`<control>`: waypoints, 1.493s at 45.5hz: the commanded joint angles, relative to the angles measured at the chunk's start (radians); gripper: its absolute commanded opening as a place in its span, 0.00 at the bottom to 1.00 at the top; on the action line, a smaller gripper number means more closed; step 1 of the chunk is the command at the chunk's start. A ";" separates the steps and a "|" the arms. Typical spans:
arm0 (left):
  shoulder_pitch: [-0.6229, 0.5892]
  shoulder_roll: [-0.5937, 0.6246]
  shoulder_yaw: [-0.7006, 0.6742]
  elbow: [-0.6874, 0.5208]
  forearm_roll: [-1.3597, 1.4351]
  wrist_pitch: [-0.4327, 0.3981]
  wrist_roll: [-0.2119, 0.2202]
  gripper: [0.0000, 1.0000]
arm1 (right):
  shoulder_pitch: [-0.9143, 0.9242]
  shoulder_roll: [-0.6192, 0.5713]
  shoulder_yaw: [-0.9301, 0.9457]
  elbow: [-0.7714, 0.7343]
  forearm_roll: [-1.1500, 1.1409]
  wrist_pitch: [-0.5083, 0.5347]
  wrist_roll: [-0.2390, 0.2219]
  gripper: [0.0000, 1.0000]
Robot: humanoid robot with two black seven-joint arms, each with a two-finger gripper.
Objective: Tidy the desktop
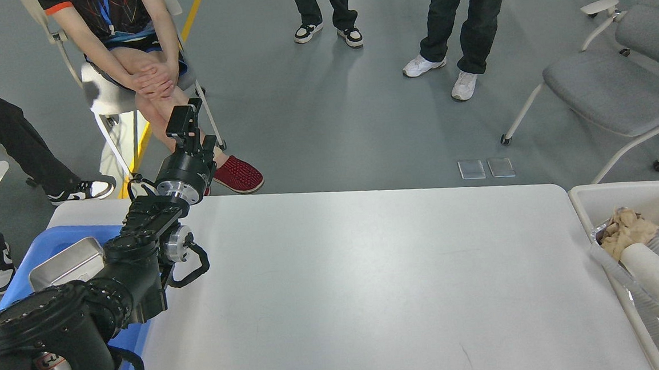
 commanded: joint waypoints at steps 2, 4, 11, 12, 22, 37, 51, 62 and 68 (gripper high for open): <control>0.000 -0.003 0.000 0.000 0.000 0.000 0.000 0.96 | -0.024 0.009 0.000 0.000 0.029 -0.011 -0.004 0.49; 0.000 -0.005 0.000 0.001 0.000 0.000 0.000 0.96 | -0.032 0.010 0.002 0.000 0.036 -0.012 -0.004 0.53; -0.001 -0.011 0.000 0.001 0.000 0.002 0.000 0.96 | -0.064 0.018 0.002 0.000 0.072 -0.014 -0.002 0.60; -0.001 -0.011 0.000 0.000 0.000 0.002 0.000 0.96 | -0.067 0.020 0.002 0.000 0.073 -0.014 -0.002 0.60; -0.006 -0.013 0.000 0.001 0.000 0.002 0.000 0.96 | -0.070 0.018 0.014 0.002 0.075 -0.015 -0.002 0.62; -0.006 -0.013 -0.018 0.000 0.000 0.003 0.000 0.96 | -0.001 -0.017 0.311 0.023 0.075 -0.001 0.011 0.84; -0.007 -0.019 -0.029 0.000 0.000 0.002 -0.012 0.96 | 0.167 0.029 0.387 0.112 0.118 -0.003 0.011 1.00; -0.007 -0.019 -0.084 0.000 0.000 0.002 -0.014 0.96 | 0.313 0.153 0.531 0.173 0.135 0.005 0.011 1.00; -0.003 -0.017 -0.107 0.000 0.000 -0.001 -0.015 0.96 | 0.370 0.248 0.666 0.227 0.144 0.028 0.010 1.00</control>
